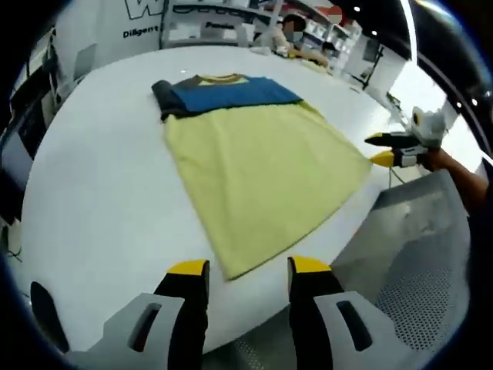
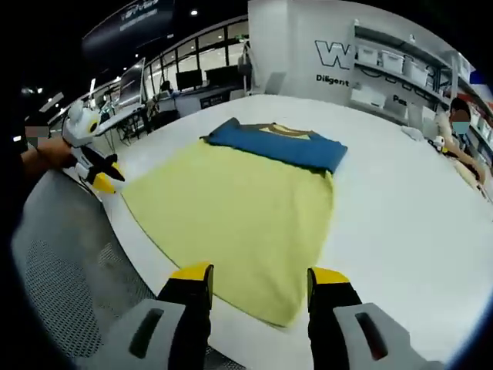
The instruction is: Fold the garment on the visible template until the final outline fits inside the template.
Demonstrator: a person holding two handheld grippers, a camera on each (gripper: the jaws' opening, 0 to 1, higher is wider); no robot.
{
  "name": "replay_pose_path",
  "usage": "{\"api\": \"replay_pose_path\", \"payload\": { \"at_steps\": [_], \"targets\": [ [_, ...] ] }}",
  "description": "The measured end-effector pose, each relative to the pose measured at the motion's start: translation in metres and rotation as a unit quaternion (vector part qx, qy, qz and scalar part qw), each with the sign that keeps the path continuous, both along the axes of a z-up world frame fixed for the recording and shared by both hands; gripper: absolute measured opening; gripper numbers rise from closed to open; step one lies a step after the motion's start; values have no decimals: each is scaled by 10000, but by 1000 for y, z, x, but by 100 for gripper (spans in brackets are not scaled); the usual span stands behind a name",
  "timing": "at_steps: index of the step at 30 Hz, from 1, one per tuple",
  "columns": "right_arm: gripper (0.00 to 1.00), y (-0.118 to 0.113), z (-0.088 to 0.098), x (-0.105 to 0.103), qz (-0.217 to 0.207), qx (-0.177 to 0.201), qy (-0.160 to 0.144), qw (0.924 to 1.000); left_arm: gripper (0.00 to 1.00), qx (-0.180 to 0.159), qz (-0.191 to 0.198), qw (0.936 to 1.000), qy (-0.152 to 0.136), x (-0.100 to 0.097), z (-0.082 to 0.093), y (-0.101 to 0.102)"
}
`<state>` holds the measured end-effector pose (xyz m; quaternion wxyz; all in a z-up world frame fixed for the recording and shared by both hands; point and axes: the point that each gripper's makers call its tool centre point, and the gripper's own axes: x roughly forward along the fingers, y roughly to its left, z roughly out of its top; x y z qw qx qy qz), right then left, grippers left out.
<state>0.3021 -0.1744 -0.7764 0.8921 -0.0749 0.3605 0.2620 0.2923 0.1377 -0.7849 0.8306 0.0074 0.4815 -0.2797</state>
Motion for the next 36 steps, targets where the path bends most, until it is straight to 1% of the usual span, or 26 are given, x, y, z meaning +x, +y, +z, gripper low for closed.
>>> {"api": "replay_pose_path", "payload": {
  "at_steps": [5,9,11,14,20,21,22,23,24,26,29,32,33,34,36],
  "targets": [
    [40,-5,-8,-7,-70,37,200,9998,27,-137,255,9991,303,-1,-9,3],
    [37,-6,-12,-12,-42,8,298,9995,23,-202,375,9982,412,1,-13,4],
    [36,-6,-12,-13,-51,27,330,9994,20,-310,400,9978,438,3,-13,0],
    [36,-5,-13,-15,-52,53,368,9993,18,-445,448,9967,504,3,-11,-5],
    [34,-10,-17,-20,-99,34,476,9988,7,-334,426,9973,494,8,-14,-4],
    [33,-13,-17,-20,-140,39,480,9987,3,-216,370,9979,481,8,-16,-1],
    [32,-14,-17,-20,-180,39,498,9986,0,-62,313,9980,540,7,-18,3],
    [31,-18,-19,-21,-267,6,536,9982,0,-193,309,9983,466,8,-15,0],
    [30,-19,-19,-20,-277,-1,521,9983,0,-175,340,9980,506,7,-16,1],
    [29,-22,-19,-18,-372,24,508,9980,0,-167,326,9981,491,6,-15,1],
    [27,-29,-15,-14,-701,141,476,9963,0,-172,337,9981,494,6,-15,2],
    [23,-30,-22,-16,-1013,453,797,9906,0,-161,323,9982,484,7,-16,3],
    [23,-30,-22,-15,-1064,519,818,9896,0,-165,328,9981,487,6,-16,3],
    [21,-32,-24,-15,-1151,578,910,9875,0,-170,332,9981,489,6,-17,3],
    [17,-32,-25,-15,-1236,663,959,9855,0,-183,344,9980,488,6,-17,3]
  ]
}}
